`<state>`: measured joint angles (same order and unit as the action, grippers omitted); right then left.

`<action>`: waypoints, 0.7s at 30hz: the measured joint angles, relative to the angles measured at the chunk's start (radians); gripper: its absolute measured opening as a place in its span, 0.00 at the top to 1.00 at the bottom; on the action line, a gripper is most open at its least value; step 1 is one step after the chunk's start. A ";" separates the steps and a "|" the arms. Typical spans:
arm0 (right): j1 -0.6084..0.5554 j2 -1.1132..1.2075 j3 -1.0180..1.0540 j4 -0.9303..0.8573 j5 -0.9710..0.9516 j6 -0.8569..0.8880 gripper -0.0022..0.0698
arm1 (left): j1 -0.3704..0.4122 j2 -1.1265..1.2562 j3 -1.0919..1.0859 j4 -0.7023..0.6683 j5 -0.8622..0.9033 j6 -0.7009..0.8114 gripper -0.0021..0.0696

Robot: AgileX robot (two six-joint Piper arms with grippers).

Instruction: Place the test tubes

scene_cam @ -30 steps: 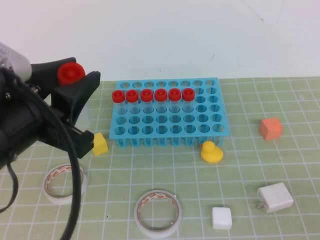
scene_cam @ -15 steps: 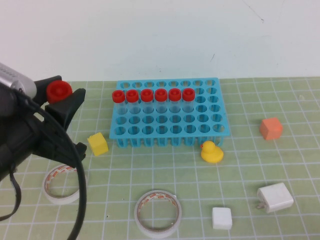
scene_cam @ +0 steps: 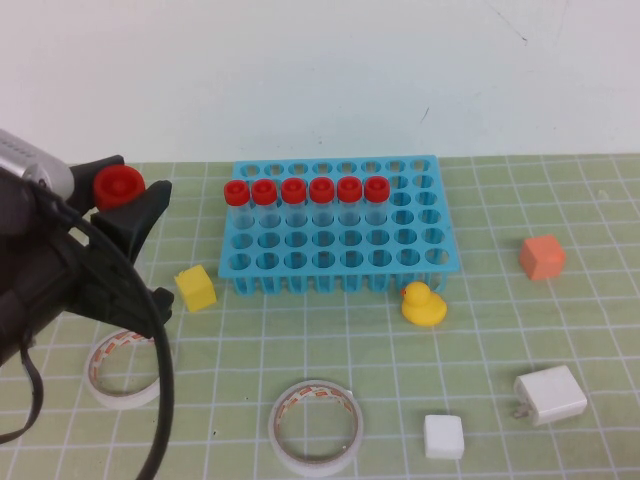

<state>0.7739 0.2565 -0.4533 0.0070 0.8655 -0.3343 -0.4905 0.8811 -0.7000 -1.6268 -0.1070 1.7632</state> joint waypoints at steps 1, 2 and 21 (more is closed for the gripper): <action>0.000 0.000 0.000 0.000 0.000 0.000 0.97 | 0.000 0.000 0.000 0.000 0.000 0.002 0.62; 0.000 0.000 0.000 0.000 0.000 0.000 0.97 | 0.000 0.000 0.000 -0.001 0.000 0.002 0.62; 0.000 0.000 0.000 0.000 0.002 0.000 0.97 | 0.000 0.023 0.000 1.135 0.082 -1.365 0.62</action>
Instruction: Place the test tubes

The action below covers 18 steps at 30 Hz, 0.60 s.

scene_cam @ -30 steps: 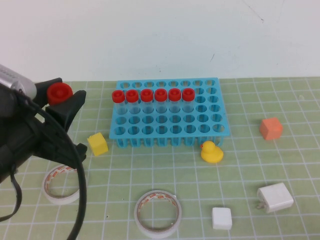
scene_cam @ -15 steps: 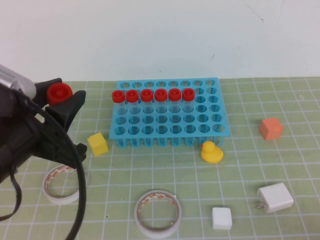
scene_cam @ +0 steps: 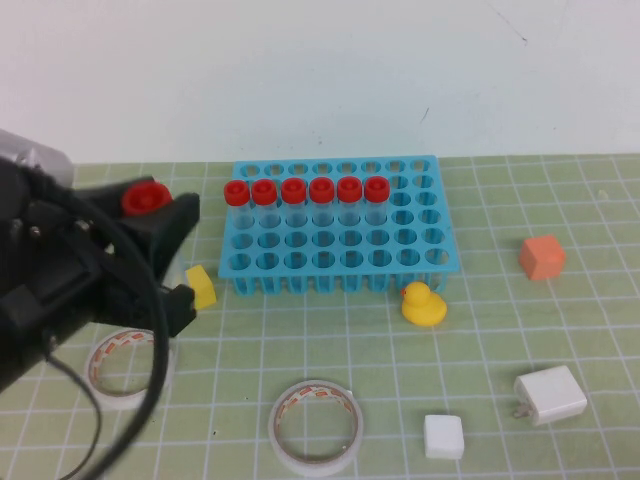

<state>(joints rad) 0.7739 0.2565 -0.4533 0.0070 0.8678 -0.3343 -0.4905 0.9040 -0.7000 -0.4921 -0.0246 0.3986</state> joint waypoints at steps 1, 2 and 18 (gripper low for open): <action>0.000 0.000 0.000 0.000 0.000 0.000 0.97 | 0.002 0.014 0.000 0.062 0.007 -0.088 0.62; 0.000 0.000 0.000 0.000 0.000 0.000 0.97 | 0.004 0.024 0.000 0.081 0.011 -0.140 0.62; 0.000 0.000 0.000 0.000 0.000 0.000 0.97 | 0.010 0.195 0.000 0.581 -0.170 -0.729 0.62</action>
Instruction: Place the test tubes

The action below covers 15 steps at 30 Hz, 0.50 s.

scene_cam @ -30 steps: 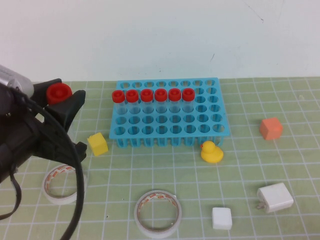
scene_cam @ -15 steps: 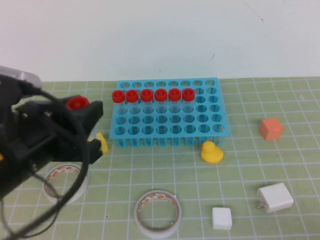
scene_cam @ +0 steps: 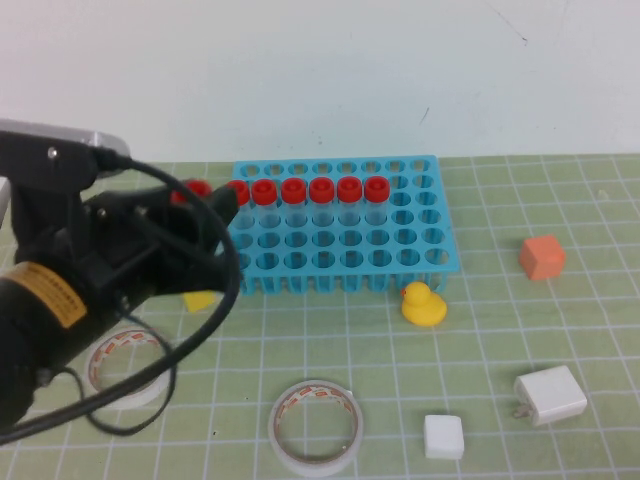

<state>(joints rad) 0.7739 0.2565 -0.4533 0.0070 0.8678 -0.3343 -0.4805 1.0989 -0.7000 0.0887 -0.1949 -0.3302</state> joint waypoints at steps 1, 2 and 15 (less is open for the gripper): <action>0.000 0.000 0.000 0.000 0.000 0.000 0.97 | 0.000 0.012 0.000 0.023 -0.042 -0.045 0.62; 0.000 0.000 0.000 0.000 0.000 0.000 0.97 | 0.000 0.026 0.000 0.035 -0.077 -0.072 0.62; 0.000 0.000 0.000 0.000 0.000 0.000 0.97 | -0.005 0.421 -0.123 0.235 -0.545 -0.112 0.62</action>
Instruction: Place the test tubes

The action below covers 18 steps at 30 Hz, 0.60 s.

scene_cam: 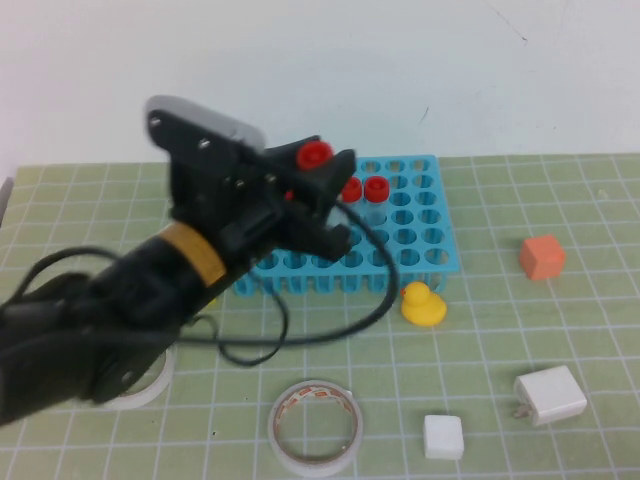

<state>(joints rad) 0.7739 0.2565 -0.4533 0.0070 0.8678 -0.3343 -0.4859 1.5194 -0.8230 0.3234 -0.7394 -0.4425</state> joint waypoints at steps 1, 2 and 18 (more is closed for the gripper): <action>0.000 0.000 0.000 0.000 0.000 0.000 0.97 | -0.002 0.025 -0.027 0.006 -0.002 -0.008 0.62; 0.000 0.000 0.000 0.000 0.000 0.000 0.97 | -0.002 0.055 -0.055 0.009 -0.002 -0.012 0.62; 0.000 0.000 0.000 0.000 0.000 0.000 0.97 | -0.002 0.487 -0.479 0.048 -0.083 -0.056 0.62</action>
<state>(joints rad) 0.7739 0.2565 -0.4533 0.0070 0.8678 -0.3343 -0.4879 2.0064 -1.3021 0.3712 -0.8223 -0.4989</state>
